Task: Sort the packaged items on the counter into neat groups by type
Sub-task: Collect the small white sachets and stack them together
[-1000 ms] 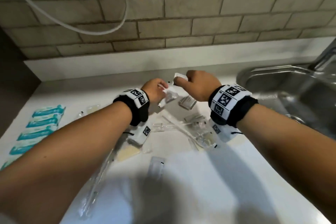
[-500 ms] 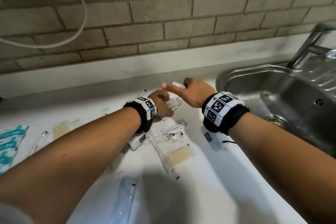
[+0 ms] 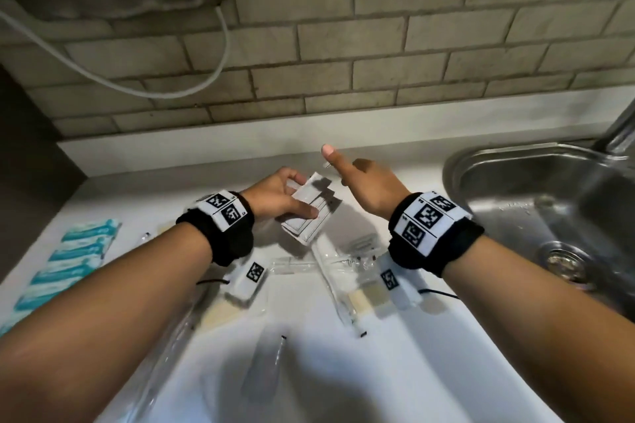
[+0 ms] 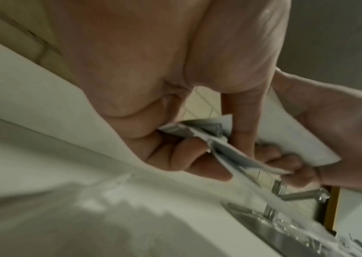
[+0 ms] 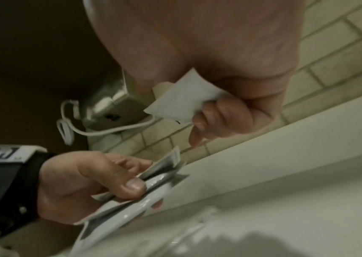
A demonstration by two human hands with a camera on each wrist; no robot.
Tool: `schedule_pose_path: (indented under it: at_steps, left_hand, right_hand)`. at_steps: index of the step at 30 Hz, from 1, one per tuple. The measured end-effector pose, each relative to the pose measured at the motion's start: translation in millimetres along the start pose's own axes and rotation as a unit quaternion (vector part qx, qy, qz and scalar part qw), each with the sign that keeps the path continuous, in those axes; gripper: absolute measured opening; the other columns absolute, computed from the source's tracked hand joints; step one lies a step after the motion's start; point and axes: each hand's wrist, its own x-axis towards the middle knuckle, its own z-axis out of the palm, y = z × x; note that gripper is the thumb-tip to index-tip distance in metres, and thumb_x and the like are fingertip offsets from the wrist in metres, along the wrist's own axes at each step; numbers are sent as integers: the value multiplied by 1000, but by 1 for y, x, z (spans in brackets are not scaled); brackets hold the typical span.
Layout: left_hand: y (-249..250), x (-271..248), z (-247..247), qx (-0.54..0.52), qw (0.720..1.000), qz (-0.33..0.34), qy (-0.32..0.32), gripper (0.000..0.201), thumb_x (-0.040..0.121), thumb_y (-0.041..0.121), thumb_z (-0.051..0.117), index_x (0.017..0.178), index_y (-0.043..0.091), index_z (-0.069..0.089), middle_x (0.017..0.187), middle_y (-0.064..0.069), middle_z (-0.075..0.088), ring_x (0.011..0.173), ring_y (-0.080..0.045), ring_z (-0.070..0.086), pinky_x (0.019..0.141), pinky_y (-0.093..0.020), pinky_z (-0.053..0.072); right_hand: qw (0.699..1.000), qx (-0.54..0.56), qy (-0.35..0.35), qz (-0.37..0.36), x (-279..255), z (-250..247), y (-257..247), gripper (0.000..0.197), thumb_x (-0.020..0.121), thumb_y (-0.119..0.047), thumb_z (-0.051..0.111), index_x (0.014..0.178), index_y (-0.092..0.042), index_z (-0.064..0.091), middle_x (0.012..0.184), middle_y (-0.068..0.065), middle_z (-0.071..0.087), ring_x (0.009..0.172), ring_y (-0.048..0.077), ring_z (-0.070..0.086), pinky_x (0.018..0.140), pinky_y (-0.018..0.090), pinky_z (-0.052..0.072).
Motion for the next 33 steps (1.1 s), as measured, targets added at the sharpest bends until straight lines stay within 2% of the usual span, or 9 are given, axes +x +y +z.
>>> schedule_pose_path:
  at_steps: [4, 8, 12, 15, 17, 19, 24, 28, 33]
  left_hand:
    - [-2, -46, -20, -45, 998, 43, -11, 58, 75, -15, 72, 115, 9, 39, 81, -13, 60, 44, -3, 57, 39, -15, 42]
    - [-11, -80, -30, -66, 996, 59, -20, 63, 62, -4, 83, 105, 17, 43, 88, -16, 69, 57, -18, 63, 49, -26, 49]
    - [-25, -95, -36, -59, 997, 40, -8, 67, 51, 15, 87, 102, 22, 44, 92, -20, 65, 60, -23, 59, 49, -26, 45]
    - [-33, -101, -39, -94, 994, 30, 35, 42, 68, 1, 73, 94, 18, 44, 73, -11, 61, 49, -13, 52, 45, -21, 39]
    - [-38, -104, -44, -120, 990, 18, 70, 19, 75, 4, 61, 86, 15, 49, 72, -10, 54, 61, -18, 48, 54, -26, 36]
    - [-45, -108, -51, -140, 986, 8, 86, 6, 84, 8, 52, 89, 7, 54, 84, -14, 49, 78, -23, 45, 65, -33, 34]
    - [-60, -117, -77, -189, 971, -27, 141, 13, 95, 7, 47, 90, 5, 59, 88, -21, 57, 68, -27, 55, 56, -30, 43]
    - [-65, -126, -91, -217, 966, -29, 138, 15, 96, 6, 47, 90, 3, 61, 87, -18, 63, 69, -26, 61, 50, -29, 54]
    - [-73, -129, -104, -194, 970, -14, 147, 15, 93, 10, 50, 91, 4, 63, 89, -20, 62, 75, -29, 59, 61, -33, 44]
  right_hand:
    - [998, 5, -50, -33, -14, 25, -17, 49, 76, -57, 64, 91, -11, 57, 77, -3, 56, 75, 20, 55, 59, 30, 36]
    - [995, 57, -69, -45, -27, 47, -32, 22, 79, -31, 65, 88, -11, 59, 78, 0, 66, 71, 20, 62, 56, 29, 44]
    - [986, 76, -146, -35, -41, 66, -49, 19, 88, -10, 54, 106, -7, 57, 74, 7, 67, 63, 20, 63, 47, 20, 43]
    - [988, 84, -127, -31, -42, 79, -56, 2, 92, -9, 53, 92, -11, 54, 68, 3, 64, 60, 17, 62, 49, 21, 43]
    - [989, 100, -109, -23, -42, 87, -58, 16, 96, -17, 54, 81, -15, 49, 67, 3, 64, 58, 16, 62, 50, 22, 43]
    - [987, 126, -100, -6, -43, 92, -61, 20, 97, -19, 54, 79, -16, 47, 67, 4, 62, 57, 16, 60, 50, 22, 42]
    - [985, 141, -104, 12, -47, 101, -72, 23, 91, -3, 55, 76, -15, 42, 65, 8, 62, 57, 19, 60, 52, 23, 42]
    - [987, 133, -93, -7, -51, 107, -87, 23, 92, -7, 56, 76, -16, 43, 65, 7, 62, 56, 17, 61, 51, 23, 40]
    - [990, 106, -84, -25, -55, 117, -98, 21, 93, -14, 59, 77, -17, 45, 72, 10, 64, 65, 25, 60, 53, 24, 41]
